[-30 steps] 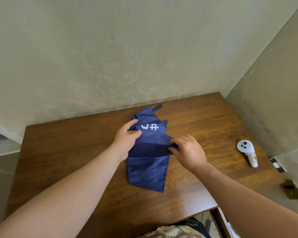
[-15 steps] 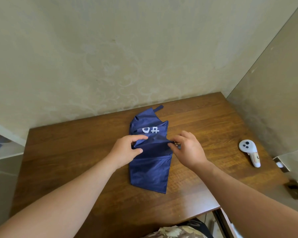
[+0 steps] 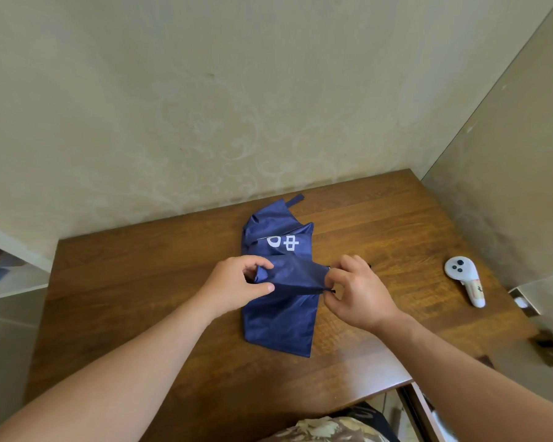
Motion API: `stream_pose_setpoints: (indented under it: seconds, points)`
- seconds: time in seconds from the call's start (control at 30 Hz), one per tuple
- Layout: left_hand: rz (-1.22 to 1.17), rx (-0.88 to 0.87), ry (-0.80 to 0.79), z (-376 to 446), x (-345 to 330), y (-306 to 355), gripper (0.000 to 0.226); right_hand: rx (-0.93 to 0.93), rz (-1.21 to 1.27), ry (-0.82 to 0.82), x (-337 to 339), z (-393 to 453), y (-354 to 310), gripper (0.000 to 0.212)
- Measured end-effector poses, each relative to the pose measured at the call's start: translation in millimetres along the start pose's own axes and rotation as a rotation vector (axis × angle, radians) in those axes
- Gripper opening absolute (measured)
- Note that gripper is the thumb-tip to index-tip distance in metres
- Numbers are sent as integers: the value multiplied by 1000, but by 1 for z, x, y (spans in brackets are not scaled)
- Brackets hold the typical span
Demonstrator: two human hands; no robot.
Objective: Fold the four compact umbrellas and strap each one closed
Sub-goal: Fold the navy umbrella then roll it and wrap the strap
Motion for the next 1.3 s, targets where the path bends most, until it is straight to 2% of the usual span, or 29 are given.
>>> stream_pose_setpoints:
  seconds: [0.1, 0.17, 0.27, 0.43, 0.57, 0.63, 0.73, 0.8, 0.87, 0.97, 1.07, 1.1, 1.13, 1.2, 1.3]
  points:
    - [-283, 62, 106, -1, 2, -3, 17, 46, -20, -25, -4, -4, -5, 11]
    - [-298, 70, 146, -3, 5, -5, 12, 94, -24, -37, -9, -10, -10, 9]
    - [-267, 140, 145, -9, 6, -17, 19, 151, -39, -71, -20, -22, -19, 8]
    - [-311, 490, 173, -36, -8, -67, 33, 162, -80, -177, -43, -43, -29, 6]
    - [-440, 628, 159, -51, -27, -100, 22, 140, -107, -282, -64, -57, -32, 6]
    - [-483, 681, 180, -57, -31, -113, 19, 145, -119, -337, -74, -65, -33, 12]
    - [-404, 739, 192, -63, -32, -130, 19, 102, -98, -399, -86, -74, -30, 33]
    - [-360, 759, 196, -64, -33, -137, 25, 20, -82, -450, -93, -78, -23, 41]
    - [-333, 767, 184, -65, -35, -140, 33, -39, -70, -489, -97, -79, -20, 40]
    - [-272, 709, 167, -63, -42, -137, 36, -60, -108, -431, -100, -70, -24, 37]
    - [-270, 610, 225, -58, -47, -138, 46, -92, -86, -353, -101, -49, -32, 57]
    - [-269, 580, 243, -56, -48, -139, 39, -68, -83, -344, -101, -42, -37, 61]
    - [-265, 549, 253, -56, -50, -139, 23, -25, -80, -357, -104, -34, -42, 64]
    - [-247, 506, 262, -55, -51, -140, 10, 64, -112, -452, -111, -21, -50, 68]
    - [-171, 510, 278, -56, -50, -144, 15, 103, -196, -658, -125, -7, -49, 77]
Point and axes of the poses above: each hand's wrist, its own z-axis towards the middle knuckle, its own x-axis out of the back of the hand, y = z × x, the point moved 7 cm from there along z, towards the middle knuckle, and after that the axes turned 15 degrees about -z, right-handed, at the moved point
